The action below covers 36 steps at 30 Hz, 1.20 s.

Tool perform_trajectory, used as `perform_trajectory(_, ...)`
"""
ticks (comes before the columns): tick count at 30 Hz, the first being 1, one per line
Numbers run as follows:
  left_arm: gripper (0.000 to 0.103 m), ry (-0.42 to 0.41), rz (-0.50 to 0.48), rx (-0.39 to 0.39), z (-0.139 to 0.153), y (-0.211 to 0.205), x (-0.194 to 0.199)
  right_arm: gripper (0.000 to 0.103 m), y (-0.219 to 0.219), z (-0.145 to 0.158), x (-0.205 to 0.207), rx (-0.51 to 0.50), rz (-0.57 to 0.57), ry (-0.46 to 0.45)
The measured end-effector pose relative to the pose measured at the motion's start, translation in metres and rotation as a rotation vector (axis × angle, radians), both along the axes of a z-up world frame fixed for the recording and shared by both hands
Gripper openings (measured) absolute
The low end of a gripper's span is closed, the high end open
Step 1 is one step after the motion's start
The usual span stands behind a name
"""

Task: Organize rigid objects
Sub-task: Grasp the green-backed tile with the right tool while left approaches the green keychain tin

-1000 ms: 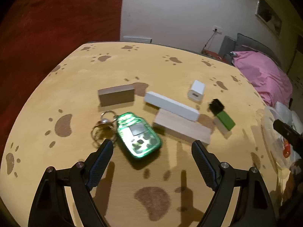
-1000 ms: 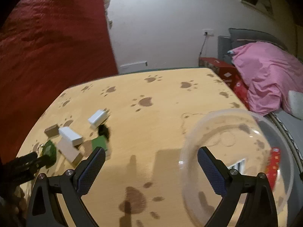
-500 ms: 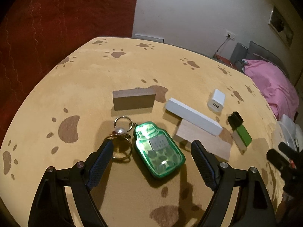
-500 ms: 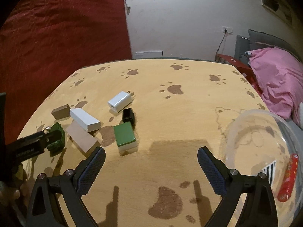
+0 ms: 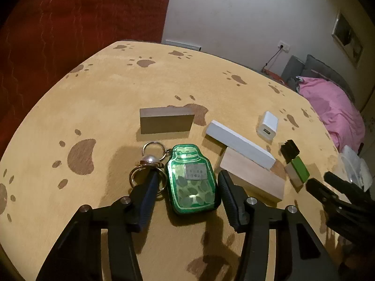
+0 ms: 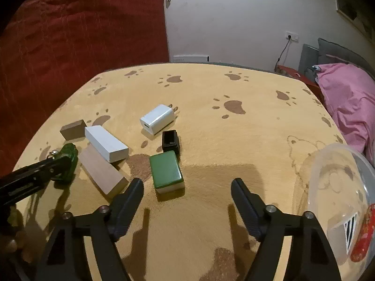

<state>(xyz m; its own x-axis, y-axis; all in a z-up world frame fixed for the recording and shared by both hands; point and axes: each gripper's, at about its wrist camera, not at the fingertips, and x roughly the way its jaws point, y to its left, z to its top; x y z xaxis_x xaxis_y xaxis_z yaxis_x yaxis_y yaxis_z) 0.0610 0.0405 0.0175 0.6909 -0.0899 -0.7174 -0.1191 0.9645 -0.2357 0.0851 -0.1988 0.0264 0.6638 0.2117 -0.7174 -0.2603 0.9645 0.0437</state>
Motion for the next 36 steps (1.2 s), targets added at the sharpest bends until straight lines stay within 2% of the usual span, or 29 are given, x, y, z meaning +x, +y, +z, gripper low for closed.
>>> perform_trajectory(10, 0.050, 0.001, -0.025, -0.017, 0.000, 0.001, -0.005, 0.062, 0.011, -0.011, 0.022, 0.002, 0.016, 0.048)
perform_trajectory(16, 0.050, 0.006, -0.037, -0.013, 0.000, -0.002, -0.004, 0.050, 0.021, -0.014, 0.024, -0.024, 0.033, 0.036)
perform_trajectory(22, 0.051, 0.010, -0.046, 0.002, 0.000, -0.007, -0.002, 0.032, 0.016, -0.013, 0.021, -0.019, 0.020, 0.032)
perform_trajectory(25, 0.052, 0.021, -0.053, 0.029, 0.001, -0.012, 0.000, 0.031, 0.012, -0.013, 0.017, -0.013, 0.013, 0.036)
perform_trajectory(29, 0.052, 0.028, -0.059, 0.013, 0.000, -0.010, -0.004, 0.031, 0.008, -0.013, 0.011, -0.006, 0.006, 0.035)
perform_trajectory(33, 0.060, 0.021, -0.048, 0.023, 0.002, -0.005, -0.014, 0.031, 0.004, -0.014, 0.009, 0.011, 0.002, 0.039)
perform_trajectory(36, 0.061, 0.017, -0.035, 0.031, 0.005, -0.002, -0.021, 0.031, 0.002, -0.014, 0.007, 0.018, 0.002, 0.039)
